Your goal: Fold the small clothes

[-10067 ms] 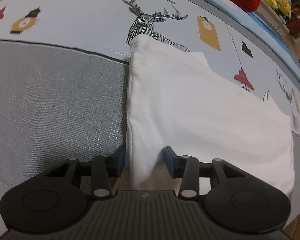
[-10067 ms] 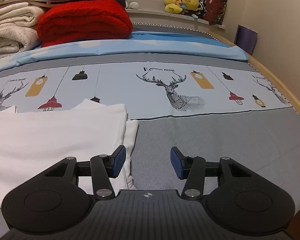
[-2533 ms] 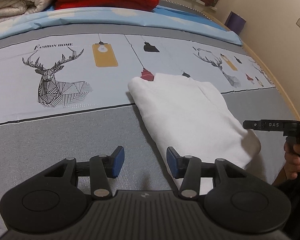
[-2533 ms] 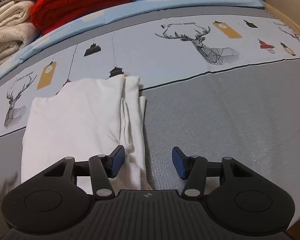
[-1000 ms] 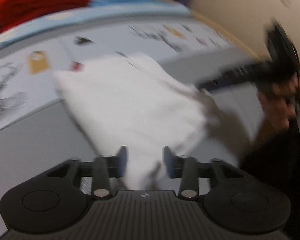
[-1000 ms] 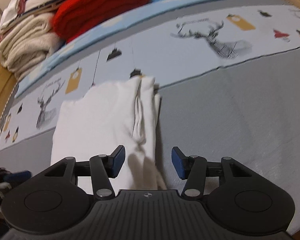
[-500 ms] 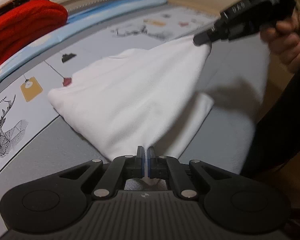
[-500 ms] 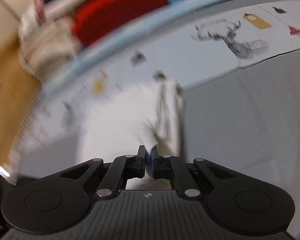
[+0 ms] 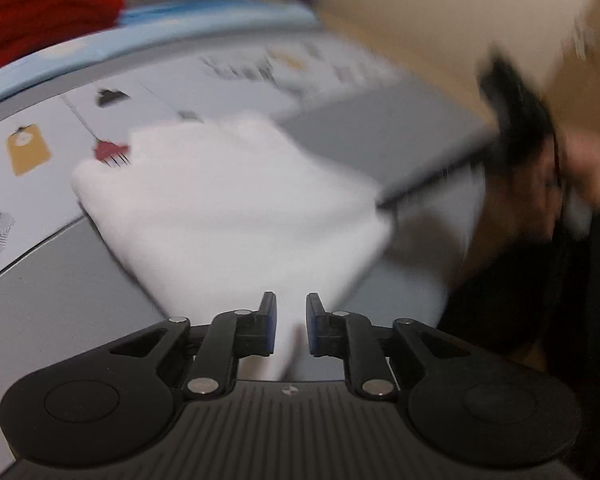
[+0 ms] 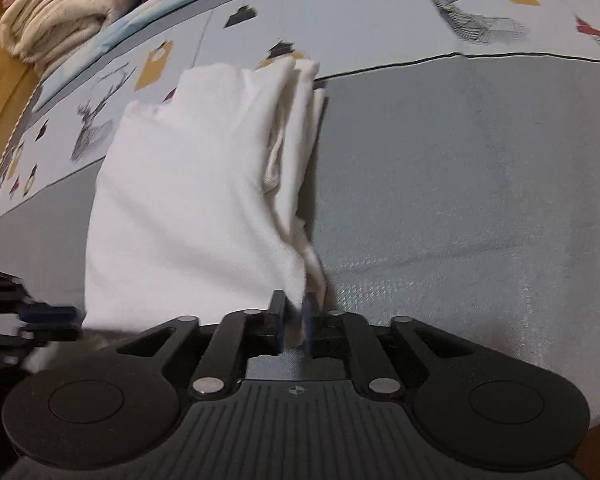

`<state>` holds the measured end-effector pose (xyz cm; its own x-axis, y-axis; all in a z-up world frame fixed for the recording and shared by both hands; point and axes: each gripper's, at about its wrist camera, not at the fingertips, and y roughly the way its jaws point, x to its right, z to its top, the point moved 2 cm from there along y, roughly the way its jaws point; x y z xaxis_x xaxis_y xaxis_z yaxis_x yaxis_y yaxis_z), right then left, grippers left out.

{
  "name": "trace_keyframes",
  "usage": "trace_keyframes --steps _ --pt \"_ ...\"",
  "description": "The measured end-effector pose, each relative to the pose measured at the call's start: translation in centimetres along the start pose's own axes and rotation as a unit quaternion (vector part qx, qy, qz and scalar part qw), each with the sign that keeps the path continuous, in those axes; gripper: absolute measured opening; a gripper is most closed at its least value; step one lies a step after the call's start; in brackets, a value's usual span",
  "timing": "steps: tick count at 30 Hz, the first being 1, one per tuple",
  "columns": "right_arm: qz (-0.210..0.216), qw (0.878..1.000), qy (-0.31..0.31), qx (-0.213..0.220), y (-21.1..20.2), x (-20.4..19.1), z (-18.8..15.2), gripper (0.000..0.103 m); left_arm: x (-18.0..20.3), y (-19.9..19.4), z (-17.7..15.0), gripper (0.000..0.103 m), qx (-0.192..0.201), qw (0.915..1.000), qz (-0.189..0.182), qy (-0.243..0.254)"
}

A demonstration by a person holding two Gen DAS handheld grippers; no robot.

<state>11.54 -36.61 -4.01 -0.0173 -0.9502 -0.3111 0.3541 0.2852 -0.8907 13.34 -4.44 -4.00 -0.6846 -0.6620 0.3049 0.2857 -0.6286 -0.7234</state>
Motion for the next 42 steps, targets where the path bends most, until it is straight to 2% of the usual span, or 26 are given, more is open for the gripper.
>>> trace_keyframes --steps 2,3,4,6,7,9,11,12,14,16,18,20,22,25,27,28,29,30,31,34,35,37,39,40,41,42 --pt "-0.003 1.000 0.006 0.015 -0.4 0.0 0.1 0.024 -1.3 0.7 0.3 0.016 -0.002 0.9989 -0.008 -0.046" --pt "-0.002 1.000 0.008 0.026 -0.7 0.2 0.4 0.027 -1.5 1.6 0.1 0.016 -0.020 0.9986 0.001 -0.049" --pt "0.001 0.999 0.010 0.040 -1.0 0.2 0.7 0.031 -1.5 2.9 -0.4 0.016 -0.055 0.9974 0.016 -0.044" --pt "0.015 0.997 0.018 0.080 -1.5 0.2 1.8 0.040 -1.6 6.2 -2.2 0.016 -0.150 0.9864 0.064 -0.019" --pt "0.023 0.995 0.025 0.096 -1.7 0.2 2.2 0.044 -1.5 6.9 -2.7 0.016 -0.170 0.9826 0.075 -0.008" --pt "0.036 0.992 0.040 0.114 -1.8 0.1 3.1 0.047 -1.5 6.2 -1.5 0.018 -0.144 0.9879 0.051 -0.024" --pt "0.042 0.991 0.052 0.119 -1.2 -0.1 3.9 0.052 -2.7 4.7 -0.2 0.021 -0.103 0.9916 0.017 -0.077" --pt "0.039 0.991 0.057 0.118 -0.7 -0.2 4.4 0.057 -3.4 4.0 0.4 0.024 -0.081 0.9918 0.007 -0.098" --pt "0.025 0.992 0.065 0.107 0.6 -0.6 5.3 0.061 -5.1 3.1 1.2 0.042 -0.045 0.9885 0.015 -0.144" --pt "0.013 0.993 0.079 0.089 2.0 -0.7 5.9 0.063 -7.0 3.2 1.0 0.060 -0.029 0.9775 0.056 -0.201" --pt "0.004 0.993 0.091 0.071 3.5 -0.9 6.2 0.063 -9.1 4.1 0.8 0.062 -0.039 0.9601 0.086 -0.263" --pt "-0.004 0.994 0.098 0.053 4.8 -1.0 6.4 0.064 -10.4 5.4 0.5 0.063 -0.049 0.9477 0.079 -0.305" --pt "-0.012 0.994 0.103 0.039 5.9 -1.1 6.4 0.066 -11.1 6.7 0.8 0.068 -0.047 0.9397 0.066 -0.332" --pt "-0.015 0.993 0.118 0.025 7.0 -0.9 6.4 0.067 -12.7 8.0 0.8 0.068 -0.039 0.9285 0.056 -0.365" --pt "-0.005 0.991 0.131 0.022 7.4 -0.7 6.4 0.066 -12.6 8.4 0.9 0.067 -0.026 0.9261 0.049 -0.373" --pt "0.002 0.990 0.138 0.022 7.5 -0.6 6.3 0.059 -12.7 8.4 1.1 0.060 -0.020 0.9266 0.051 -0.372" --pt "0.014 0.989 0.146 0.023 7.6 -0.5 6.3 0.051 -12.6 8.2 1.0 0.047 -0.018 0.9272 0.054 -0.370" --pt "0.027 0.988 0.152 0.024 7.6 -0.6 6.3 0.044 -12.4 8.0 1.3 0.041 -0.015 0.9293 0.055 -0.365" --pt "0.026 0.988 0.151 0.028 7.5 -0.8 6.4 0.039 -12.1 7.8 1.5 0.029 -0.010 0.9327 0.052 -0.357" --pt "0.019 0.990 0.133 0.041 7.2 -1.8 6.7 0.030 -11.1 5.8 3.3 0.025 0.026 0.9478 0.079 -0.308" --pt "0.023 0.990 0.130 0.051 6.9 -2.1 6.9 0.029 -11.1 4.5 3.9 0.025 0.044 0.9501 0.096 -0.294" --pt "0.047 0.988 0.118 0.086 6.1 -3.7 7.5 0.028 -11.4 2.3 4.6 0.025 0.079 0.9468 0.115 -0.290" --pt "0.069 0.985 0.087 0.134 4.9 -6.2 8.2 0.029 -12.4 -0.5 4.9 0.032 0.127 0.9388 0.130 -0.293" --pt "0.079 0.981 0.079 0.158 4.4 -7.2 8.5 0.032 -13.1 -1.6 4.8 0.049 0.149 0.9309 0.141 -0.302" --pt "0.086 0.978 0.076 0.177 4.2 -7.9 8.8 0.035 -13.6 -2.4 4.7 0.073 0.158 0.9245 0.154 -0.311" --pt "0.084 0.975 0.076 0.191 4.2 -8.5 9.1 0.039 -14.4 -2.8 4.2 0.078 0.158 0.9183 0.167 -0.322"
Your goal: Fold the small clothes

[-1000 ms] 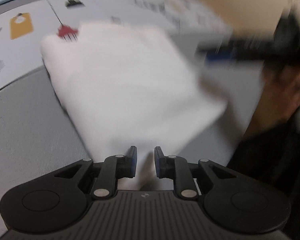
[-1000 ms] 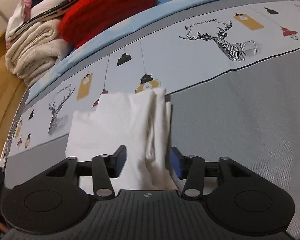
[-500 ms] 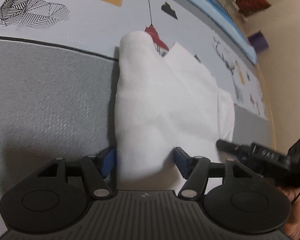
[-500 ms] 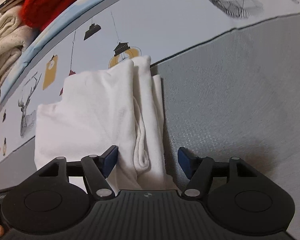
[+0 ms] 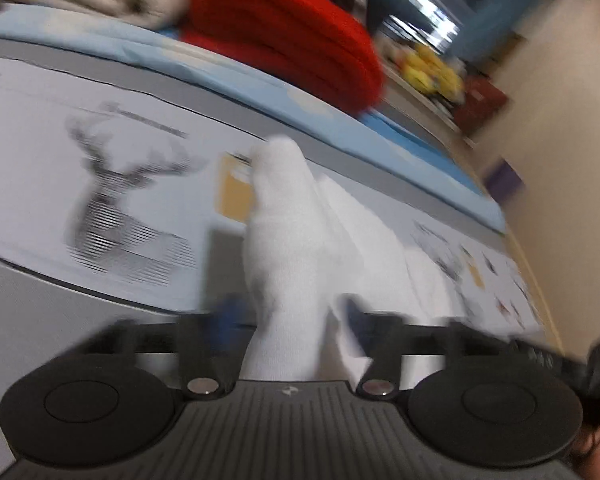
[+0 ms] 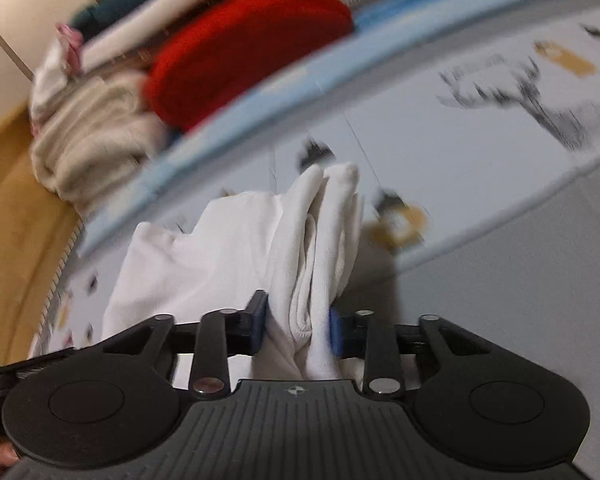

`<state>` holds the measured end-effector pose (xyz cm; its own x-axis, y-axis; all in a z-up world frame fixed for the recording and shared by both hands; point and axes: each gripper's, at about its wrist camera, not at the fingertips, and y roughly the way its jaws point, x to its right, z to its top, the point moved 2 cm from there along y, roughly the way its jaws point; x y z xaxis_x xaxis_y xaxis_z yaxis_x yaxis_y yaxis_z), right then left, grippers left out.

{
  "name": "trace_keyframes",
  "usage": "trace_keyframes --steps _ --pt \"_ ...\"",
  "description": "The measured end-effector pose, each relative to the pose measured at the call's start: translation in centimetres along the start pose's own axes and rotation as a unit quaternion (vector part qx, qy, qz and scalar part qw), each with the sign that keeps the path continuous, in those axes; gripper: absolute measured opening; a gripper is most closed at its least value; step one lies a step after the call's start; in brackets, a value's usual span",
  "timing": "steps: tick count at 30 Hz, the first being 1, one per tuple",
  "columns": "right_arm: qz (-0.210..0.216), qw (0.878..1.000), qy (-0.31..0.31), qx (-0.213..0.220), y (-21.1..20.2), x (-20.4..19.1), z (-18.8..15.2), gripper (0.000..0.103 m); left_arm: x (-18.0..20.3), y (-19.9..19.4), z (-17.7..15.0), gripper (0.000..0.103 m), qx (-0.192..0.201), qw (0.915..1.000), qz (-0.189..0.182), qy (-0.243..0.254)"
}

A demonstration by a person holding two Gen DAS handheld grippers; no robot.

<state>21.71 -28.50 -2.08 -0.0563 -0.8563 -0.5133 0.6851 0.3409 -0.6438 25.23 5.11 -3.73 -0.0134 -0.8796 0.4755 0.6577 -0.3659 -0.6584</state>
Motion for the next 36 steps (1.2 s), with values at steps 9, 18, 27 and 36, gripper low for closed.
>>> trace_keyframes --steps 9,18,27,36 --pt "-0.030 0.995 -0.005 -0.095 3.0 -0.3 -1.7 0.054 -4.1 3.0 -2.5 0.066 -0.136 0.9861 0.058 -0.077" --pt "0.003 0.998 0.015 -0.055 1.3 -0.3 -0.7 0.055 -4.8 3.3 -3.8 0.059 -0.156 0.9837 0.034 -0.082" --pt "-0.039 0.988 -0.009 -0.151 3.1 0.5 -3.0 0.017 -5.2 3.1 -3.7 0.059 -0.156 0.9818 0.045 -0.099" --pt "-0.048 0.986 -0.010 -0.157 3.2 1.2 -2.9 0.006 -4.6 4.0 -4.5 0.033 -0.191 0.9783 0.061 -0.051"
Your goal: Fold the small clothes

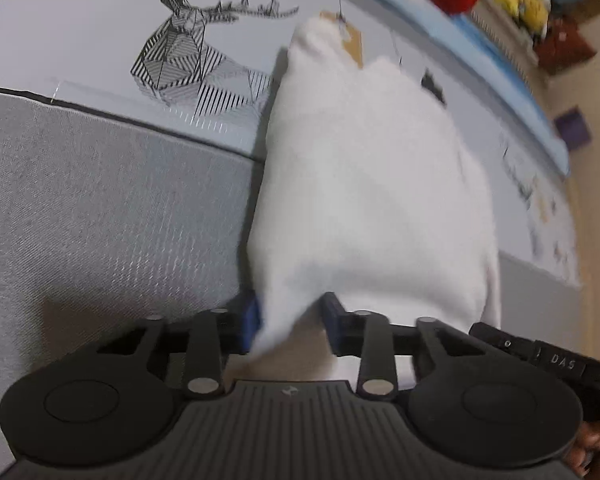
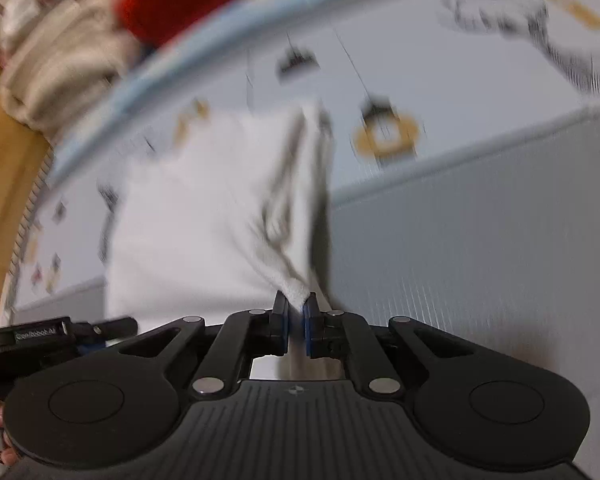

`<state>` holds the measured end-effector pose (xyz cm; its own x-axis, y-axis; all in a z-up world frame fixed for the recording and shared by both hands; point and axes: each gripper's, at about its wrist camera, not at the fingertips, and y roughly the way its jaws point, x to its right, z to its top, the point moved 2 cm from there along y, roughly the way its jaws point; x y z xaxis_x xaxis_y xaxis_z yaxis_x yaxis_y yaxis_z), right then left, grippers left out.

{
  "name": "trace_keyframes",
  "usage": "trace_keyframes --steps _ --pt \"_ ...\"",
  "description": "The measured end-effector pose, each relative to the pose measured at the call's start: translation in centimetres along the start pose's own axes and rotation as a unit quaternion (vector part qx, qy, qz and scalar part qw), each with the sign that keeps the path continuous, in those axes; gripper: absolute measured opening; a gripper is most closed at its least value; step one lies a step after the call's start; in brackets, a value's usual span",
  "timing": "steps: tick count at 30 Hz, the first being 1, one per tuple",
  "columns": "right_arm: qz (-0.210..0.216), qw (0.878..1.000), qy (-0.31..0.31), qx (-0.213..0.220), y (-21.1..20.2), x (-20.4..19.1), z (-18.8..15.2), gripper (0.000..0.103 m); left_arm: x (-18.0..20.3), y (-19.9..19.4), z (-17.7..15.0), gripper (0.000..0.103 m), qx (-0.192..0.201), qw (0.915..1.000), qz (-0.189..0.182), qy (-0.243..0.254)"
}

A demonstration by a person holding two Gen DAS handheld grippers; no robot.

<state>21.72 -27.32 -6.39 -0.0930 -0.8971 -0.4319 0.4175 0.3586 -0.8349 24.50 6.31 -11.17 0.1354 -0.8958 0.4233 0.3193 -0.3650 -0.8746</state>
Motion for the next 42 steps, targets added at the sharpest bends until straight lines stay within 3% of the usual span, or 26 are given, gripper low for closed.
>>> trace_keyframes --steps 2,6,9,13,20,27,29,30,32,34,38,39,41,42 --pt "0.001 0.999 -0.009 -0.031 0.8 -0.2 -0.4 0.007 -0.2 -0.1 0.1 0.022 -0.002 1.0000 -0.007 0.001" --pt "-0.018 0.999 -0.015 -0.033 0.9 -0.2 -0.6 0.013 -0.5 -0.2 0.1 0.013 0.002 0.9999 -0.016 0.002" --pt "-0.016 0.999 -0.019 -0.026 0.7 -0.3 -0.5 0.004 0.0 -0.4 -0.2 0.013 0.005 0.9997 -0.019 0.015" --pt "-0.023 1.000 -0.012 0.008 -0.5 -0.3 -0.2 0.004 0.4 -0.4 -0.5 0.013 0.004 0.9995 -0.013 0.027" --pt "-0.031 0.999 -0.028 -0.004 0.1 -0.6 -0.4 0.005 0.3 -0.5 -0.6 0.017 0.001 0.9995 -0.010 0.030" --pt "-0.040 0.999 -0.028 -0.014 0.2 -0.1 -0.8 0.005 0.9 -0.9 -1.4 0.019 0.008 0.9977 0.013 0.066" --pt "-0.040 0.999 -0.025 -0.012 -0.1 -0.1 -0.8 0.006 1.5 -1.8 -1.8 0.029 0.029 0.9949 0.035 0.090" --pt "-0.045 0.999 -0.024 -0.009 -0.3 -0.1 -0.9 0.015 2.1 -2.5 -2.0 0.035 0.048 0.9915 0.053 0.108" --pt "-0.064 0.998 -0.027 0.002 -0.8 0.0 -1.1 0.030 3.1 -4.3 -2.8 0.065 0.093 0.9811 0.083 0.148" --pt "-0.087 0.995 -0.039 0.028 -1.9 -0.2 -1.3 0.041 3.9 -6.5 -3.6 0.084 0.138 0.9700 0.101 0.173" --pt "-0.114 0.982 -0.087 0.120 -5.8 -2.1 -2.1 0.046 4.6 -11.4 -5.0 0.087 0.192 0.9629 0.093 0.165" --pt "-0.119 0.976 -0.108 0.149 -7.3 -2.9 -2.5 0.049 4.8 -12.6 -5.5 0.089 0.204 0.9611 0.094 0.161" --pt "-0.114 0.964 -0.131 0.200 -10.2 -4.3 -3.4 0.058 5.3 -15.1 -7.2 0.103 0.233 0.9534 0.104 0.161" --pt "-0.109 0.959 -0.137 0.225 -11.9 -4.8 -3.9 0.063 5.7 -16.2 -8.0 0.103 0.249 0.9486 0.106 0.164"
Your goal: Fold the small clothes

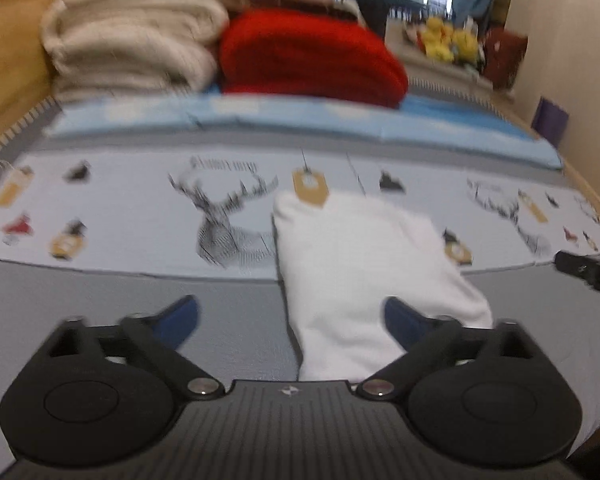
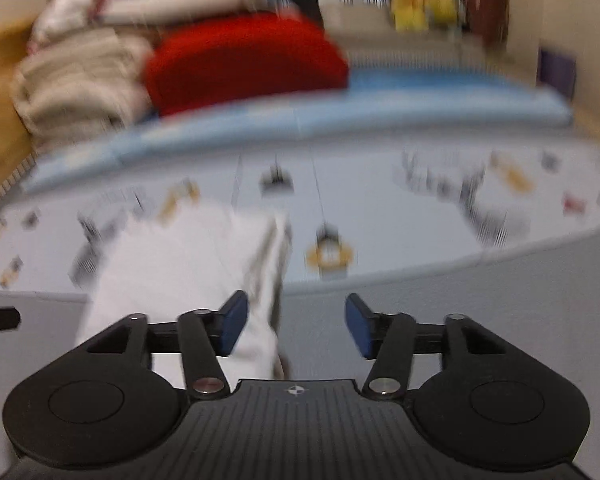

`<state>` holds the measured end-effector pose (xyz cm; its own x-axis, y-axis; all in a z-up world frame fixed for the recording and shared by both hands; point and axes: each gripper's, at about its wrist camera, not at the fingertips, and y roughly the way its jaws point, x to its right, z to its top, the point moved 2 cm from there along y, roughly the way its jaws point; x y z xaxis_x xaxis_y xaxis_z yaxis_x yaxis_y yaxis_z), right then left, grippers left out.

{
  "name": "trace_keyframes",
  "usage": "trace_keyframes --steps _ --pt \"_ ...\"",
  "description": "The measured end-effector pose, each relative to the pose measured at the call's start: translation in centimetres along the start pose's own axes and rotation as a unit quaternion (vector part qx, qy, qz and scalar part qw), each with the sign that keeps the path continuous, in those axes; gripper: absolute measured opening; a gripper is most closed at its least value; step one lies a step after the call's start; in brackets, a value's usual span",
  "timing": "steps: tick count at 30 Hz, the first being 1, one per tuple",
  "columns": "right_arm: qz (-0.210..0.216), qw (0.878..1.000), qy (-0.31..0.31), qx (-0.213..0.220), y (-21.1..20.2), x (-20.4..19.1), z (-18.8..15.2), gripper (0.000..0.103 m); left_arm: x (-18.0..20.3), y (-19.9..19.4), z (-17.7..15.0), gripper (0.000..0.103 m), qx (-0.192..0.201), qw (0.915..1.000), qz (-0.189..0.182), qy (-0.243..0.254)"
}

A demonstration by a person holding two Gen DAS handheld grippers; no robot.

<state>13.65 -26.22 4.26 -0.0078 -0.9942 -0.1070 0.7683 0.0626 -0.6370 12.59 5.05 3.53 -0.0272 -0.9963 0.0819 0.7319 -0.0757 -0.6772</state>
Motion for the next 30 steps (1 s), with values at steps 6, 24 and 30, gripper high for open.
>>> trace_keyframes --steps 6,24,30 --pt "0.007 0.996 -0.032 0.088 -9.1 -1.2 -1.3 0.087 2.4 -8.7 -4.1 0.103 0.053 0.9983 -0.003 0.022" --pt "-0.004 0.996 -0.068 0.054 -11.9 -2.8 -7.8 0.093 4.2 -7.0 -9.4 0.103 0.021 0.9995 0.007 0.024" --pt "0.001 0.996 -0.072 0.049 -11.9 -3.0 -8.1 0.093 3.9 -6.8 -9.3 0.103 0.018 0.9996 0.009 0.020"
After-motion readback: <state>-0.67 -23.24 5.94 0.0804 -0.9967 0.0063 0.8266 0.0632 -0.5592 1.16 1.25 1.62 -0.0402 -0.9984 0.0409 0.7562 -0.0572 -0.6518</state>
